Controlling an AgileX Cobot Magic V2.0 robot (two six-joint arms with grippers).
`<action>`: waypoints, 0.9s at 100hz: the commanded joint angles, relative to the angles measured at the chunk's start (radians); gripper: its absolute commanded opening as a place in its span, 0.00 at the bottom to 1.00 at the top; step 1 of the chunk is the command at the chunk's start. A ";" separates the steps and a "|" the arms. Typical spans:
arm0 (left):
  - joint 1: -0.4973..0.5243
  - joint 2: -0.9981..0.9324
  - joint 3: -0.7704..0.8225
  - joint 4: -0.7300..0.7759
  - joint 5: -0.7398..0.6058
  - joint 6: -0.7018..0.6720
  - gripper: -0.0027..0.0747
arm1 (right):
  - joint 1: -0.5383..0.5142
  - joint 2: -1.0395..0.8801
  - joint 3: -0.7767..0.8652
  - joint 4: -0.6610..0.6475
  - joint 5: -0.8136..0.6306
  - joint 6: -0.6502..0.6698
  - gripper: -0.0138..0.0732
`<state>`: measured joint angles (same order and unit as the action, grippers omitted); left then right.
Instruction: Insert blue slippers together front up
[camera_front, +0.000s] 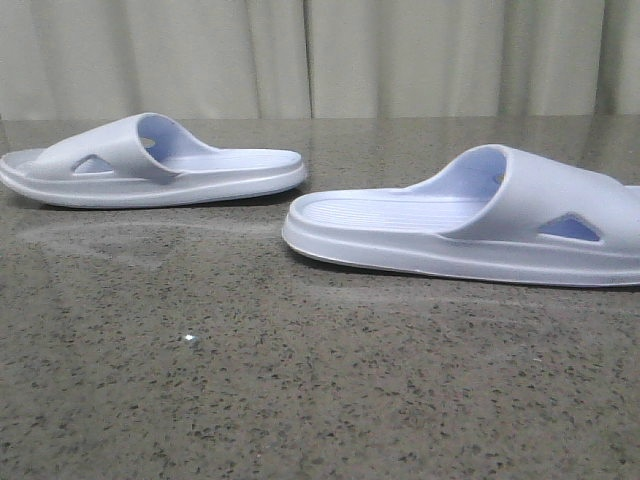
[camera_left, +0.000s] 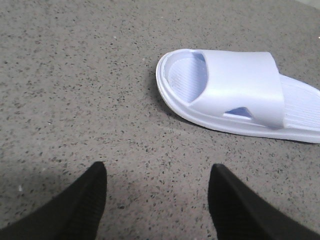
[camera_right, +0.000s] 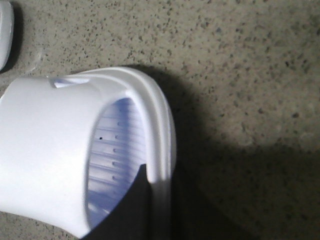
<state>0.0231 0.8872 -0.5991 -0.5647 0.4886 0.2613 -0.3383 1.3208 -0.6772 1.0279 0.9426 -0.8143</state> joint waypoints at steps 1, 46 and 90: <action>-0.002 0.069 -0.072 -0.100 -0.058 0.046 0.54 | -0.005 -0.017 -0.024 0.033 0.006 -0.020 0.04; 0.129 0.436 -0.244 -0.744 0.126 0.514 0.54 | -0.005 -0.017 -0.024 0.029 -0.013 -0.020 0.04; 0.160 0.693 -0.329 -0.944 0.276 0.679 0.54 | -0.005 -0.017 -0.024 0.029 -0.044 -0.020 0.04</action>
<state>0.1813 1.5889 -0.8867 -1.4501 0.7237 0.9278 -0.3383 1.3208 -0.6772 1.0279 0.9221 -0.8143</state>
